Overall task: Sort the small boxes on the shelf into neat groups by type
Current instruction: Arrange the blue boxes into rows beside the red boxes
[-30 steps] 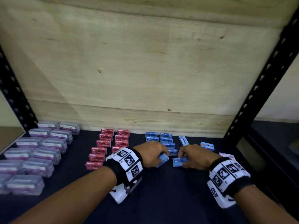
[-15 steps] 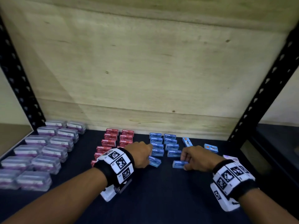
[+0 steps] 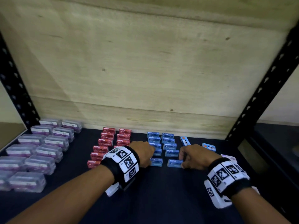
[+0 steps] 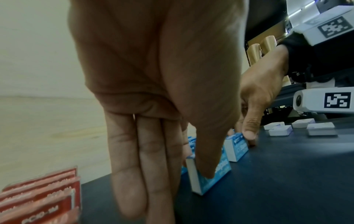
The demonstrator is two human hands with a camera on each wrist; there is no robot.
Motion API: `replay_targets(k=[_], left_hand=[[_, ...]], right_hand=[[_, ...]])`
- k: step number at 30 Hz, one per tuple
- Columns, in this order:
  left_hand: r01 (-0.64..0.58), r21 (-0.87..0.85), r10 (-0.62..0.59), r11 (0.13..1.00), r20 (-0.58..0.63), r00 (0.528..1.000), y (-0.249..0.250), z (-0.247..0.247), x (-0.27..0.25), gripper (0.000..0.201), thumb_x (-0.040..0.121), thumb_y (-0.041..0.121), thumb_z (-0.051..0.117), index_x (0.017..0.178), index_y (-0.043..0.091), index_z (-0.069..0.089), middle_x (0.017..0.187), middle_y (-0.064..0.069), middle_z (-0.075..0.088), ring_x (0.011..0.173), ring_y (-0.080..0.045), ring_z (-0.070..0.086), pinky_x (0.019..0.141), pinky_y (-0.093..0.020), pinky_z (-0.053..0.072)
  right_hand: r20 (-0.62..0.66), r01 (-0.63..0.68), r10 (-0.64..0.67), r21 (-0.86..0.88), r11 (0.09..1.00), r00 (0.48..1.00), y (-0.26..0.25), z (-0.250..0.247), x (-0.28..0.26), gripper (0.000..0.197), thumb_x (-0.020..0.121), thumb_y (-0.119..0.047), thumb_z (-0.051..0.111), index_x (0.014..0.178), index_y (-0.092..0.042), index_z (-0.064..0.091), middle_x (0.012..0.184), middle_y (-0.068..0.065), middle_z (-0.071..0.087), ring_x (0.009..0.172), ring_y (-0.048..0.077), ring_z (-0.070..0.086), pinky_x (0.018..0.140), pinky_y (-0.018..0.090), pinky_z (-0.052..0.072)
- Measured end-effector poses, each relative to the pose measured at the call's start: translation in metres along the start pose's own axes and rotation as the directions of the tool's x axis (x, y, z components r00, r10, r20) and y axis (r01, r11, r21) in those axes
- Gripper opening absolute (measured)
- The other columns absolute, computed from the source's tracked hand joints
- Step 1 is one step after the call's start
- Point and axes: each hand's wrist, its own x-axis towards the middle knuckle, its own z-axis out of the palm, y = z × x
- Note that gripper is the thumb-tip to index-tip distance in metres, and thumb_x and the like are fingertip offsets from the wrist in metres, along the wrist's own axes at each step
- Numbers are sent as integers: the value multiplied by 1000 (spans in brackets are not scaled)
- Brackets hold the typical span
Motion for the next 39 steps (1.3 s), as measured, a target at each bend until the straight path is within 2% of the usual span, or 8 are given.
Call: replay_targets(k=[8, 22, 25, 32, 34, 36, 37, 39], left_hand=[[-33, -17, 33, 999, -5, 999, -5, 2, 6, 33, 96, 32, 54, 123, 15, 52, 119, -7, 58, 105, -28, 59, 82, -37, 47], [-33, -36, 33, 999, -3, 999, -5, 3, 7, 33, 96, 34, 55, 122, 15, 52, 117, -7, 59, 103, -27, 60, 79, -36, 46], [-26, -49, 26, 998, -10, 1000, -5, 3, 5, 37, 95, 37, 55, 124, 14, 52, 118, -7, 59, 105, -28, 59, 81, -36, 46], [5, -127, -4, 992, 10, 1000, -9, 2, -3, 57, 89, 50, 61, 132, 15, 46, 127, -5, 57, 112, -27, 57, 89, -38, 49], [20, -155, -16, 988, 29, 999, -13, -3, -6, 57, 86, 51, 64, 128, 17, 48, 126, -4, 57, 106, -24, 59, 87, -38, 51], [33, -175, -25, 984, 50, 998, -16, -14, -8, 50, 87, 48, 66, 122, 15, 53, 118, -4, 61, 91, -20, 58, 74, -31, 52], [36, -184, -27, 982, 51, 998, -17, -20, -8, 47, 87, 47, 67, 119, 14, 56, 112, -4, 63, 85, -18, 57, 70, -29, 51], [36, -198, -33, 979, 20, 999, -18, -36, -4, 42, 87, 46, 67, 113, 13, 61, 94, -1, 67, 78, -16, 58, 71, -30, 50]], right_hand=[[6, -3, 3, 28, 1000, 1000, 0, 1, 2, 17, 86, -37, 73, 92, -35, 57, 80, -13, 61, 84, 10, 65, 83, 29, 52], [-1, -13, 13, 33, 999, 1000, 0, 4, 5, 17, 87, -37, 71, 96, -34, 57, 78, -16, 56, 84, 10, 61, 77, 26, 47], [-12, -15, 15, 27, 1000, 1000, 0, 4, 4, 21, 85, -38, 73, 95, -34, 55, 78, -16, 56, 84, 13, 61, 80, 28, 49], [22, -24, 22, 98, 995, 1000, 8, 5, -3, 34, 81, -38, 76, 102, -36, 49, 93, -8, 69, 88, 12, 65, 87, 32, 52], [65, -16, 5, 169, 985, 998, 14, 3, -7, 35, 81, -33, 77, 103, -35, 50, 92, -7, 70, 87, 11, 66, 89, 32, 52], [105, -15, -8, 224, 975, 994, 24, -1, -12, 33, 80, -30, 79, 101, -32, 54, 93, -6, 72, 85, 9, 65, 91, 32, 51], [111, -17, -8, 225, 974, 994, 30, -5, -14, 30, 79, -29, 79, 99, -30, 57, 92, -5, 73, 83, 8, 64, 89, 32, 50], [91, -26, 7, 217, 976, 996, 42, -16, -16, 24, 79, -27, 79, 96, -27, 62, 88, -5, 75, 74, 5, 63, 78, 28, 50]])
